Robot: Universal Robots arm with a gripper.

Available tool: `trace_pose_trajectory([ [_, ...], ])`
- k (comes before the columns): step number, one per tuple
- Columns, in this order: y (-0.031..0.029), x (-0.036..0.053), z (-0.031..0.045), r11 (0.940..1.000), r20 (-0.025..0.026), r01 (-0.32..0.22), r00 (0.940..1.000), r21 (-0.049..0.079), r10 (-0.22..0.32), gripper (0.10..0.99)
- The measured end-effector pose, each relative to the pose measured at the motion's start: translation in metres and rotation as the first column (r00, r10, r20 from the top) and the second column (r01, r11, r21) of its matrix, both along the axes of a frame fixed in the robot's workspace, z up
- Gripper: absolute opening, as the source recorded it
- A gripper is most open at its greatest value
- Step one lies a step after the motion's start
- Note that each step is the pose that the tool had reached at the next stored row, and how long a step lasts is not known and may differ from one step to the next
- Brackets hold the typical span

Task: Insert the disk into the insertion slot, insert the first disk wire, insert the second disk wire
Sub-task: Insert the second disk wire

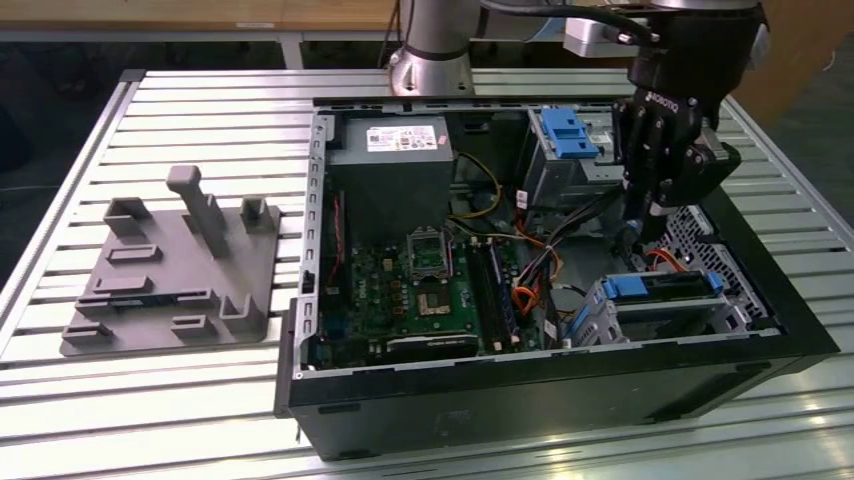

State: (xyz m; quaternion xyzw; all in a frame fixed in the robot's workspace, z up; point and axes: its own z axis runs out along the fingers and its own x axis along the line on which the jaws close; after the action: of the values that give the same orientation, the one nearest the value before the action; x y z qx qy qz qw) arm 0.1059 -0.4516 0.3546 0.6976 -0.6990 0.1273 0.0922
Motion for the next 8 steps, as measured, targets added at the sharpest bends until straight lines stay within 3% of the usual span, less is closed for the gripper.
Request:
trace_pose_trajectory([
  [8, 0.0000, -0.0009, -0.0033, 0.9994, 0.0024, -0.033, 0.9995, -0.004, 0.033, 0.357],
])
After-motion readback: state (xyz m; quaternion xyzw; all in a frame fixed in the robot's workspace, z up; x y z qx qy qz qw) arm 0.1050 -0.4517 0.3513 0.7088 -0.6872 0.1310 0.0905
